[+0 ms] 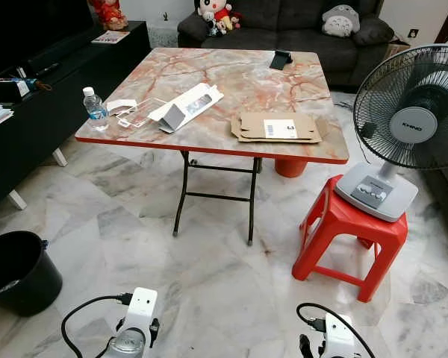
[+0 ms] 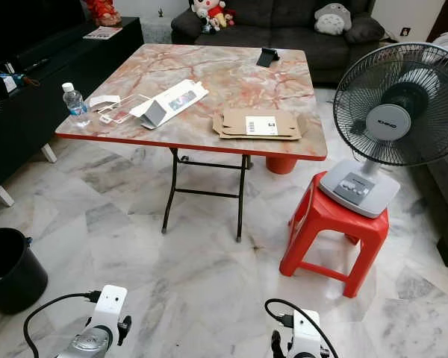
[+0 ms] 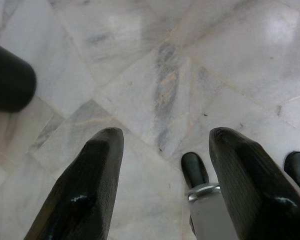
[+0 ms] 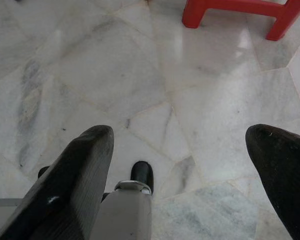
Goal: Picking trash to rubbish bin
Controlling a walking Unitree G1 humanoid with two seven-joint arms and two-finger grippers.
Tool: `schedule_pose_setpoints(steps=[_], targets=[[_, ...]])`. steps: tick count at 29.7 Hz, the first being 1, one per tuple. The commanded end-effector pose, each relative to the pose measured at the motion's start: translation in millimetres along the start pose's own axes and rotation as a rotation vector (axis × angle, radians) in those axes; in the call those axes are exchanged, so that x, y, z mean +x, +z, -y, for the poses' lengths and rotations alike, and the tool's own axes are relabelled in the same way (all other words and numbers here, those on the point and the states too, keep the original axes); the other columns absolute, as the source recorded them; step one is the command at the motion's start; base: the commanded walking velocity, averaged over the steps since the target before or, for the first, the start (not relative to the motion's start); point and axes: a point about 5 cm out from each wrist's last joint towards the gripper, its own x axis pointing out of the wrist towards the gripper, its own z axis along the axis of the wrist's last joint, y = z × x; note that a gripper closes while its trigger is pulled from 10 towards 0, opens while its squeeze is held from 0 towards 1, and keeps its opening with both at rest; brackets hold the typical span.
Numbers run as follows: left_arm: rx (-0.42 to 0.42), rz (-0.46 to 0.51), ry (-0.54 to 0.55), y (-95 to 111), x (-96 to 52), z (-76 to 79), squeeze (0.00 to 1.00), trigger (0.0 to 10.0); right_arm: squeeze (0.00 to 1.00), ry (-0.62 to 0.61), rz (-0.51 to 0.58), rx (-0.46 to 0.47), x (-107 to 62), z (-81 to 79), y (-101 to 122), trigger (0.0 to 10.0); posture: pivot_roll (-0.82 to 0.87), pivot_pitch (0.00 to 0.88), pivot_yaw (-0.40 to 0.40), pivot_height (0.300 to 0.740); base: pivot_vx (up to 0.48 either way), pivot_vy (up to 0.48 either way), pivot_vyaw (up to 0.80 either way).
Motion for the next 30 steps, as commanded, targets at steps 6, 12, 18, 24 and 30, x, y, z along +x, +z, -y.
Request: schedule_pose_setpoints(steps=[6, 12, 18, 24, 30], targets=[[-0.122, -0.038, -0.024, -5.0, 0.0, -15.3, 0.0, 10.0, 0.0, -0.011, 0.032, 0.14, -0.3, 4.1, 2.6, 10.0, -0.16, 0.0, 0.041, 0.74, 0.0, 0.0, 0.0], [-0.122, -0.038, -0.024, -5.0, 0.0, -15.3, 0.0, 10.0, 0.0, -0.011, 0.032, 0.14, -0.3, 4.1, 2.6, 10.0, -0.16, 0.0, 0.041, 0.74, 0.0, 0.0, 0.0], [-0.122, -0.038, -0.024, -5.0, 0.0, -15.3, 0.0, 10.0, 0.0, -0.011, 0.032, 0.14, -0.3, 4.1, 2.6, 10.0, -0.16, 0.0, 0.041, 0.74, 0.0, 0.0, 0.0], [-0.122, -0.038, -0.024, -5.0, 0.0, -15.3, 0.0, 10.0, 0.0, -0.011, 0.032, 0.14, -0.3, 4.1, 2.6, 10.0, -0.16, 0.0, 0.041, 0.74, 0.0, 0.0, 0.0], [-0.122, -0.038, -0.024, -5.0, 0.0, -15.3, 0.0, 10.0, 0.0, -0.011, 0.032, 0.14, -0.3, 4.1, 2.6, 10.0, -0.16, 0.0, 0.041, 0.74, 0.0, 0.0, 0.0]])
